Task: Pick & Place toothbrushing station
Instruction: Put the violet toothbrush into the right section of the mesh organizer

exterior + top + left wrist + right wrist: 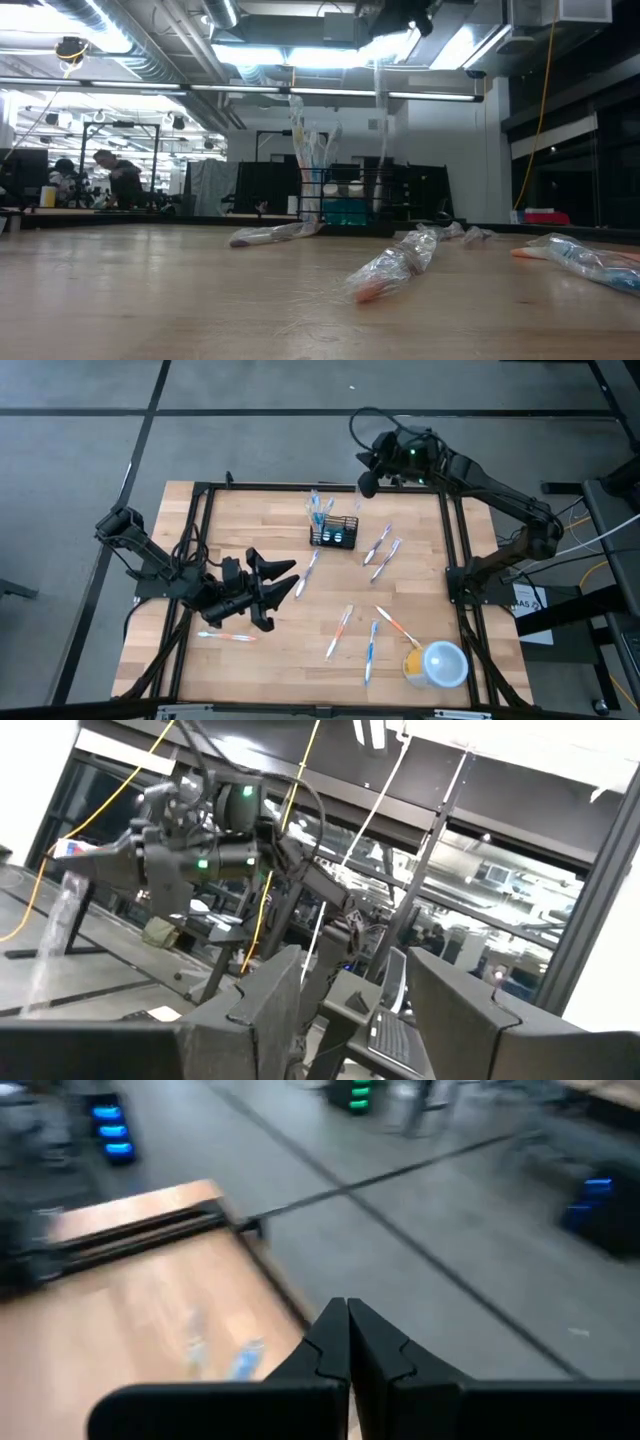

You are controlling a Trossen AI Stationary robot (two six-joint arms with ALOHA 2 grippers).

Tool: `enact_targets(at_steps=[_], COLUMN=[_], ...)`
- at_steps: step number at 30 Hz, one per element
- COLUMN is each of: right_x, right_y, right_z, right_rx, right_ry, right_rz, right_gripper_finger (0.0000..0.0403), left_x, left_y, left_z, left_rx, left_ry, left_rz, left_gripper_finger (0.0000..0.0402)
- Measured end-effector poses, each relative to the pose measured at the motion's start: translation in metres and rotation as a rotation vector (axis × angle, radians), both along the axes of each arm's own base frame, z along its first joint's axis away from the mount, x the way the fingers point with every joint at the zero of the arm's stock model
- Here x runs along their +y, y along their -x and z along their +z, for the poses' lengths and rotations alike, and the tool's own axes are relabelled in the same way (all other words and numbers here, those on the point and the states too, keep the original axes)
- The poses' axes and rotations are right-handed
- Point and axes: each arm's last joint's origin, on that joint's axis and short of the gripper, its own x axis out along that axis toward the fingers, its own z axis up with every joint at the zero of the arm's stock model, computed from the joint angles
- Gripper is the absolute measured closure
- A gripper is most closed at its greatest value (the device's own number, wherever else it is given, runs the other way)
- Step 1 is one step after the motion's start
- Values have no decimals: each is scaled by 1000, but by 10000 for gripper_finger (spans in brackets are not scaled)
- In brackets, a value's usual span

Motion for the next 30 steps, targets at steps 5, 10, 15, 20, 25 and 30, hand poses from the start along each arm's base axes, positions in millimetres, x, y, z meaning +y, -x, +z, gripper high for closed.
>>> enact_targets(at_steps=[5,10,15,20,25,30], right_x=[-4,-6,-9,-13,-12,-12], right_y=[0,-2,-2,6,6,2], right_z=[-14,-12,-9,5,0,-10], right_rx=[49,-10,-20,-110,-77,-7], right_ry=[-31,-12,23,17,-12,-44], right_rz=[12,14,-15,-4,-2,21], right_gripper_finger=[403,403,403,403,403,403], left_x=[3,3,3,3,5,5], left_y=[-1,-1,-1,-1,-2,-2], left_z=[0,0,0,0,0,0], left_rx=[-1,-1,-2,-1,9,14], left_ry=[0,0,4,13,9,-2], left_rz=[10,12,11,18,38,43], left_gripper_finger=[224,224,224,224,224,224])
